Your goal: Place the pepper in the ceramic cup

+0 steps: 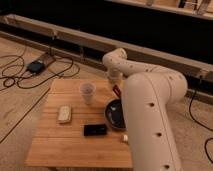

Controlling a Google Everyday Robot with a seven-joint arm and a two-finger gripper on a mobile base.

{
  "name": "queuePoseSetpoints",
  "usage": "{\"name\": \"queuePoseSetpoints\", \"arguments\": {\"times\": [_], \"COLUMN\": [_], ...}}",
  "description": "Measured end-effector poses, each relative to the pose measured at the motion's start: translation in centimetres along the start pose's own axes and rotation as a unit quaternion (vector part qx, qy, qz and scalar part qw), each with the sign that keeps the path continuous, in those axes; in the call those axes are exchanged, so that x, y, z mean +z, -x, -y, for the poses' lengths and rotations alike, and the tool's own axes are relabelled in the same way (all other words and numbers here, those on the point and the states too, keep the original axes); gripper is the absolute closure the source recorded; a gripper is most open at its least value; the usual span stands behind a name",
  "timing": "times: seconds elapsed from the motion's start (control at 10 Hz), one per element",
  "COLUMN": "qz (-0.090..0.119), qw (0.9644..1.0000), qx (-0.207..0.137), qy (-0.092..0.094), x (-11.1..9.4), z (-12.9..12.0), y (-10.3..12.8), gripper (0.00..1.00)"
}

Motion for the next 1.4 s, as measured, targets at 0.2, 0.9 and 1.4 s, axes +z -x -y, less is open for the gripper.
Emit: {"name": "queuePoseSetpoints", "arguments": {"times": [0.2, 0.9, 1.4], "qz": [0.034, 0.135, 0.173], "qw": [0.9993, 0.9860, 0.9770], "qx": [-0.013, -0.095, -0.125], "qy": [-0.011, -0.021, 0.005], "x": [-2.5, -12.6, -15.9], "z": [-0.8, -10.2, -15.6], "y": [1.5, 5.0, 6.6], "gripper": [1.00, 1.00, 1.00]}}
